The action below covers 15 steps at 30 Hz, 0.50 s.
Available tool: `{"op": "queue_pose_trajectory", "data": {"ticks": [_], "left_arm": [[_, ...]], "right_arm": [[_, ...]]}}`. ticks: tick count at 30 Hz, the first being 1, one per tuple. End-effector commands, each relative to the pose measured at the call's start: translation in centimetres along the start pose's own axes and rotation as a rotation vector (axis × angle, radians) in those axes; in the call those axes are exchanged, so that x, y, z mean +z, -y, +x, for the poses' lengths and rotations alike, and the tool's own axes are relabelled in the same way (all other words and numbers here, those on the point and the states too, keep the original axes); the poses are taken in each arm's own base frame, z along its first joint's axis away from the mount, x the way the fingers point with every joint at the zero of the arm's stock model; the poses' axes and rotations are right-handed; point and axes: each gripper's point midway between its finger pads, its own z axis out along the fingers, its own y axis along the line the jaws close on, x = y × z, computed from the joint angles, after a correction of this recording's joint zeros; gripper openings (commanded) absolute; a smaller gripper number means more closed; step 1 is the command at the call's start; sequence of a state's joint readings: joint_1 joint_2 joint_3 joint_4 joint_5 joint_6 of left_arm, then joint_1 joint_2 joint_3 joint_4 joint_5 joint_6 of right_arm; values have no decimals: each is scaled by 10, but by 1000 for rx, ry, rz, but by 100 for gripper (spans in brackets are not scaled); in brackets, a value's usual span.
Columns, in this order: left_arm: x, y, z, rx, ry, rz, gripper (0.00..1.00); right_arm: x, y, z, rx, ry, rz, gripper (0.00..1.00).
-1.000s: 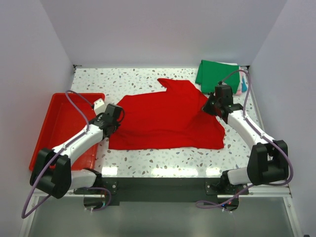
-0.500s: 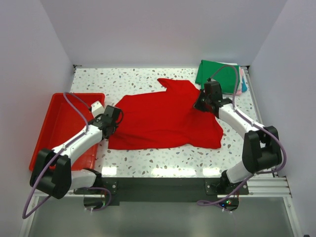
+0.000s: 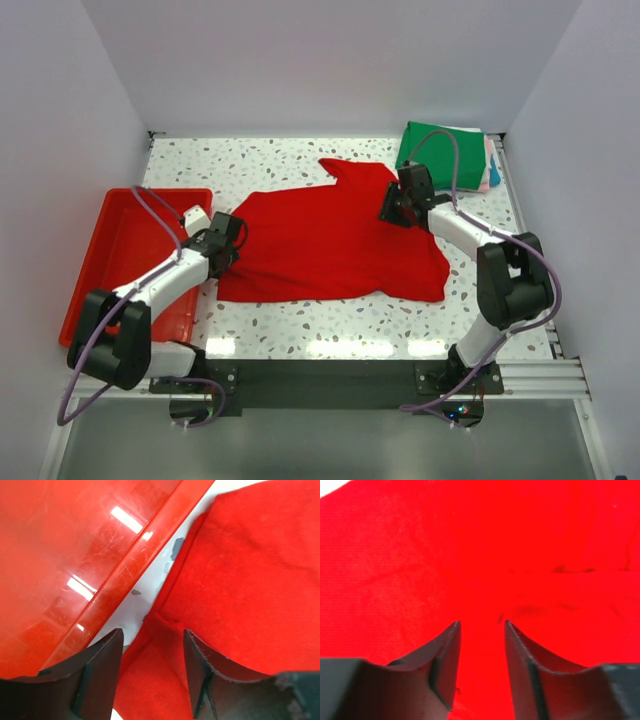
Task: Fold and stack the t-shirts
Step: Fold the tshirt
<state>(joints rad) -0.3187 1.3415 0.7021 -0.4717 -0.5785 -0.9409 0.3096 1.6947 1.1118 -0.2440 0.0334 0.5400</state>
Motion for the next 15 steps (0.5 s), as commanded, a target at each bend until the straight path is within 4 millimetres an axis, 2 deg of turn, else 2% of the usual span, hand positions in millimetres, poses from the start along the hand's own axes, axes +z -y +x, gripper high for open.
{"op": "queue_pose_trajectory", "data": {"ticks": [1, 2, 3, 6, 8, 12, 14, 15], "left_arm": [[-16, 5, -25, -63, 79, 66, 57], [-18, 1, -23, -64, 73, 64, 59], [-24, 0, -25, -90, 81, 82, 59], [-28, -11, -13, -108, 59, 95, 59], [-27, -16, 0, -99, 32, 103, 54], [-23, -27, 16, -81, 8, 91, 48], [-20, -29, 24, -70, -8, 91, 47], [-19, -29, 26, -68, -12, 96, 47]], "right_arm": [[-27, -12, -40, -24, 116, -10, 47], [-31, -12, -41, -24, 120, -10, 51], [-38, -12, -43, -23, 129, -12, 51], [-47, -8, -37, -13, 115, 5, 51], [-58, -4, -36, -7, 126, 17, 51], [-69, 15, -15, 2, 111, 60, 51], [-76, 21, -12, 3, 124, 72, 51], [-75, 29, -1, 3, 100, 94, 51]]}}
